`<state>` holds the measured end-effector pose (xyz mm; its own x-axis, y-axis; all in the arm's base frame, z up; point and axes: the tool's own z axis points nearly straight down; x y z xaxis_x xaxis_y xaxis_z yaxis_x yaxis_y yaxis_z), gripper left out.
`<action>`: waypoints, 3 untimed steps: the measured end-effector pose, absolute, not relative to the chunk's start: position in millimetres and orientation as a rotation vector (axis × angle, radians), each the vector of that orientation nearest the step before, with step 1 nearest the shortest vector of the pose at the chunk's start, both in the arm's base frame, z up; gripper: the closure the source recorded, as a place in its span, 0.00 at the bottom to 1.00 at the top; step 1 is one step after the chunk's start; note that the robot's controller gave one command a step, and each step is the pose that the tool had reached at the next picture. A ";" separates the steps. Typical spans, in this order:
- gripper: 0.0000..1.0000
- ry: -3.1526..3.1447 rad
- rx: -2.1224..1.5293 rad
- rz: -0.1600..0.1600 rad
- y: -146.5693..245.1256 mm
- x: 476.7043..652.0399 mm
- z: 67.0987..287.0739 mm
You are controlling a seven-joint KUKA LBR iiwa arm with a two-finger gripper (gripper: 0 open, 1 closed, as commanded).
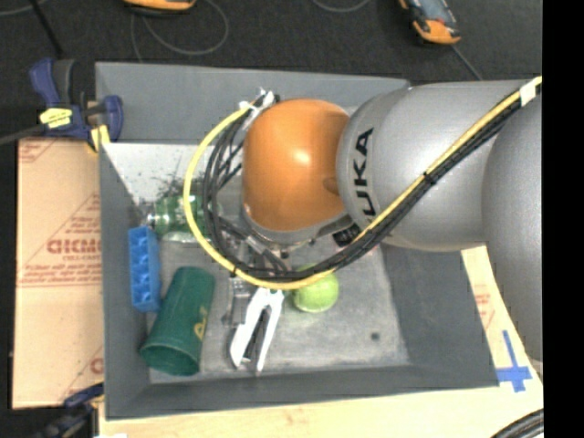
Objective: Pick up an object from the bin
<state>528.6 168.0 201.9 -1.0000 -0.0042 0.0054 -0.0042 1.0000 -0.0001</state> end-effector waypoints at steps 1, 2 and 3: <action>0.00 -3.144 0.000 -0.002 167.0 530.3 206.7; 0.00 -3.136 0.256 0.000 143.5 527.1 162.6; 0.00 -3.026 0.850 0.001 102.2 528.9 147.1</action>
Offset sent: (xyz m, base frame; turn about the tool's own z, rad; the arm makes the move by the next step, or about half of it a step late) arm -0.0100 -0.0727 -0.1319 -0.4810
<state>528.9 102.2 147.1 -0.8537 -0.5207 -0.0010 -0.5207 0.8537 -0.0010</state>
